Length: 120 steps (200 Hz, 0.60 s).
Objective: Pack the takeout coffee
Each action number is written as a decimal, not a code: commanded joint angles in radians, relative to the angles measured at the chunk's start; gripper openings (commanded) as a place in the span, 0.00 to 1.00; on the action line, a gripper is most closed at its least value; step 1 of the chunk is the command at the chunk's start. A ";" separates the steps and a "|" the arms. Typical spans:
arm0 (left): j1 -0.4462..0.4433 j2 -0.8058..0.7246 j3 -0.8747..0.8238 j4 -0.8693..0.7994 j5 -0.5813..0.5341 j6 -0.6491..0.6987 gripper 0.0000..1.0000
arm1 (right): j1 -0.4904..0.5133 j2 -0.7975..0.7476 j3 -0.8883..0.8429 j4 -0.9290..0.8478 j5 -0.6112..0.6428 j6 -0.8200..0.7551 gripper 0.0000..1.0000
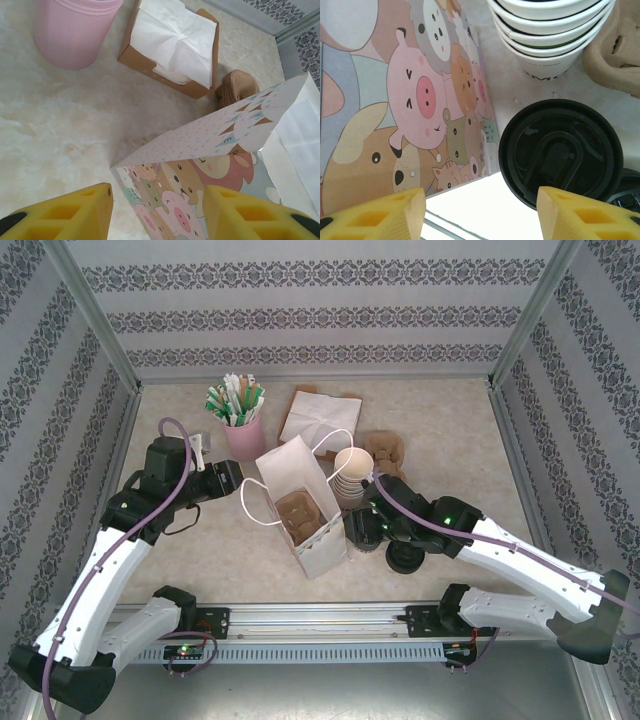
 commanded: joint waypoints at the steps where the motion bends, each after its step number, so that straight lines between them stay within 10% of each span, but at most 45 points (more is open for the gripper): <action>1: -0.002 -0.012 -0.010 0.018 -0.015 -0.014 0.52 | 0.010 -0.003 0.020 -0.044 0.065 0.014 0.61; 120: 0.000 -0.012 -0.016 0.016 -0.006 -0.016 0.52 | -0.056 0.083 -0.012 -0.093 0.117 0.003 0.75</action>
